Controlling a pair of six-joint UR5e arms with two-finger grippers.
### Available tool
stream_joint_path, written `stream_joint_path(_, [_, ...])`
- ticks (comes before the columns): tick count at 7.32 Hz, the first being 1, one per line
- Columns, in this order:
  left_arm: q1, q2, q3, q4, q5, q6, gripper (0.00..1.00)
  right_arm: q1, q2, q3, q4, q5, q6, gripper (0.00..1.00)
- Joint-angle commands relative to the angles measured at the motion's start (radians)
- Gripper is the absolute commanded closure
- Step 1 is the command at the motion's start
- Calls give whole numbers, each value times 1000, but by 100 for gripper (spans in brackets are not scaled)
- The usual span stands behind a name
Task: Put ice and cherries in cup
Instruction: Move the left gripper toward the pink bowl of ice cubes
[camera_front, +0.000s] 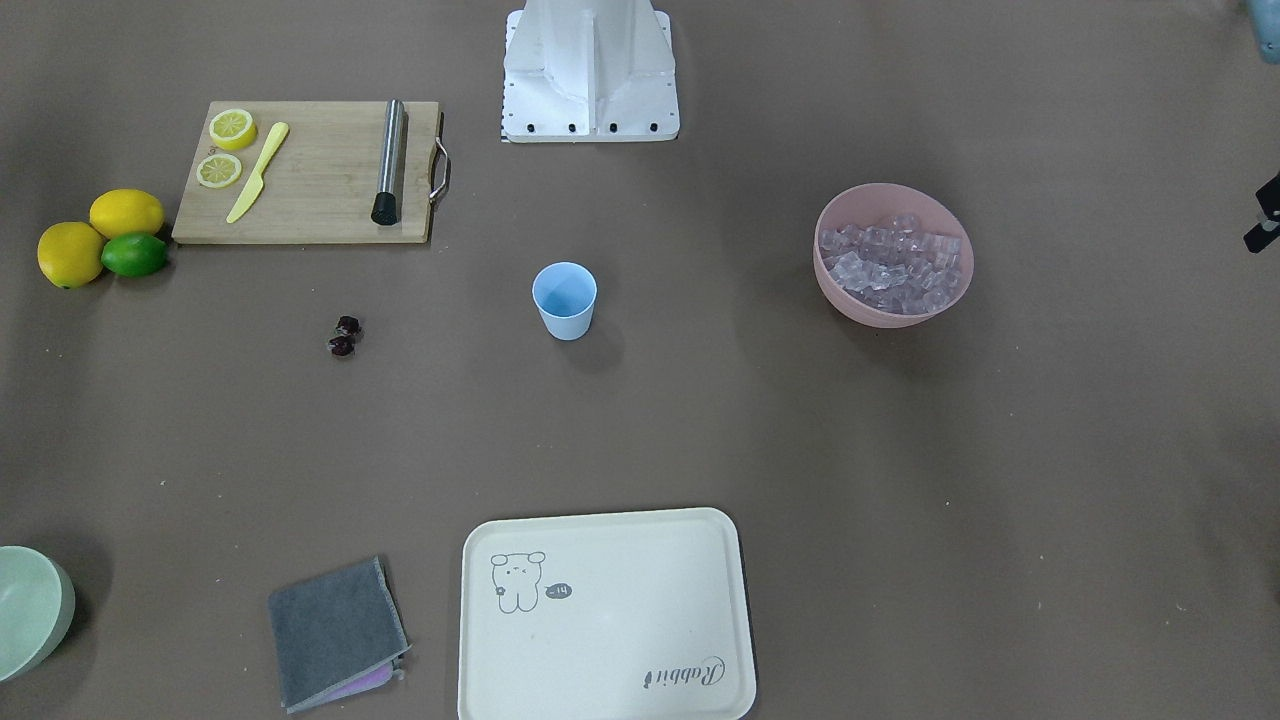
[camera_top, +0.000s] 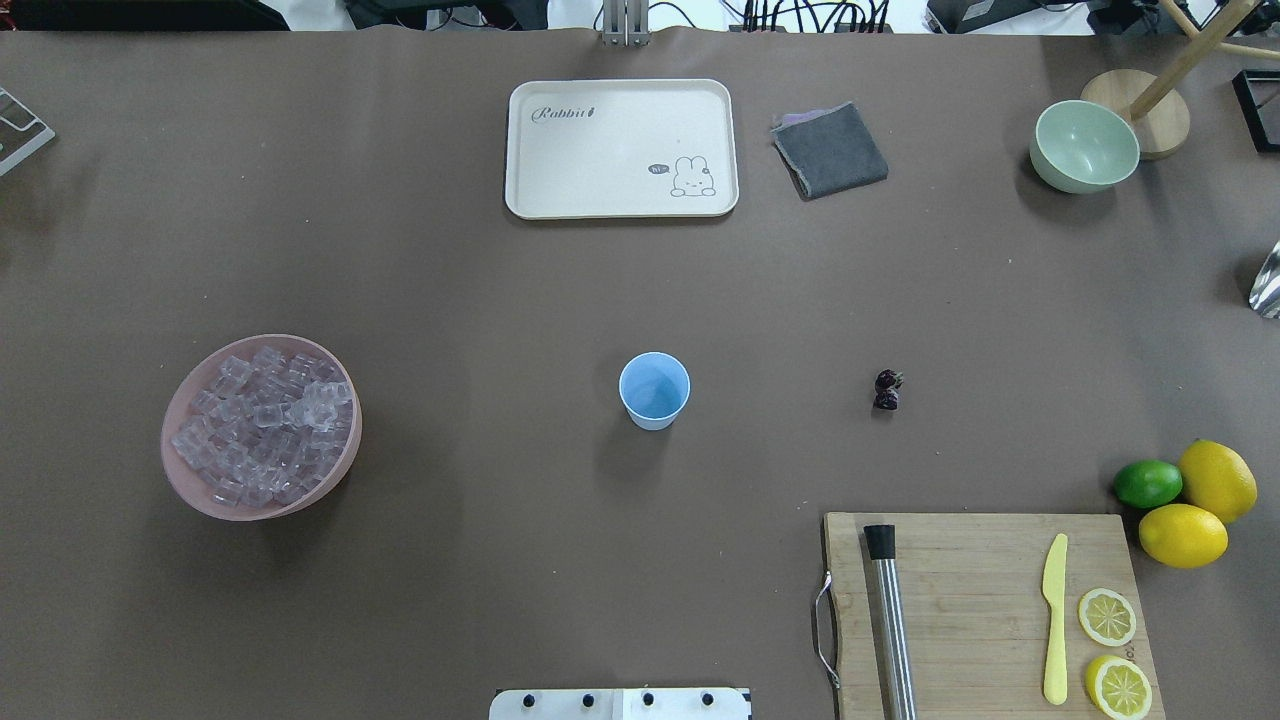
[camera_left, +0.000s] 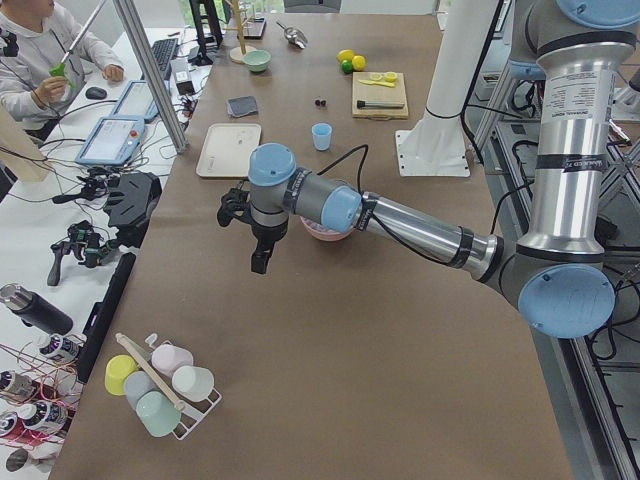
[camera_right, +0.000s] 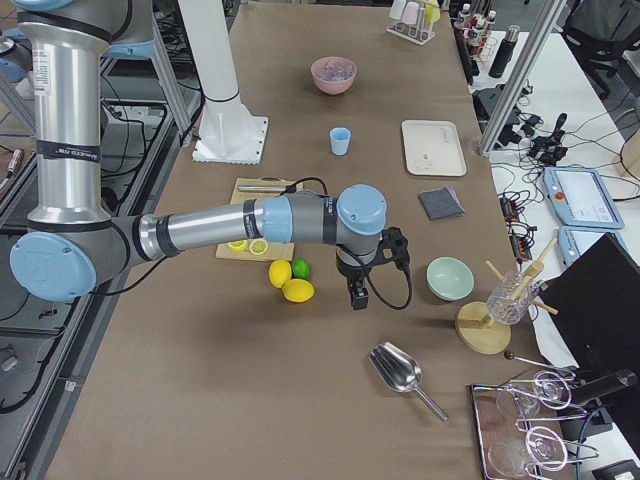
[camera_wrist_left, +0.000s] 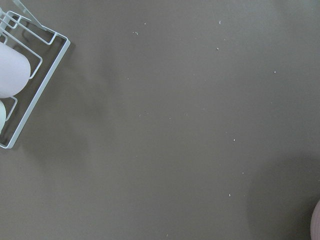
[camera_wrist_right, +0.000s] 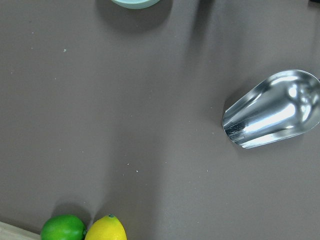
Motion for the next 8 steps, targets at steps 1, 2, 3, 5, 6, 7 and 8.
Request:
stream_joint_path(1, [0, 9, -9, -13, 0, 2, 2, 0, 0, 1, 0, 0, -2, 0])
stream_joint_path(2, [5, 1, -4, -13, 0, 2, 2, 0, -1, -1, -2, 0, 0, 0])
stream_joint_path(3, [11, 15, -32, -33, -2, 0, 2, 0, -1, -1, -2, -1, 0, 0])
stream_joint_path(5, [17, 69, -84, -94, -2, -26, 2, 0, -14, -2, -2, -1, 0, 0])
stream_joint_path(6, [55, 52, -87, -110, 0, -108, 2, -5, -15, -2, -2, -8, 0, 0])
stream_joint_path(7, [80, 64, -81, -168, 9, -129, 2, -11, -15, -4, -2, -8, 3, 0])
stream_joint_path(8, [118, 87, -67, -256, 9, -142, 2, -25, -15, -2, 0, -3, 6, 0])
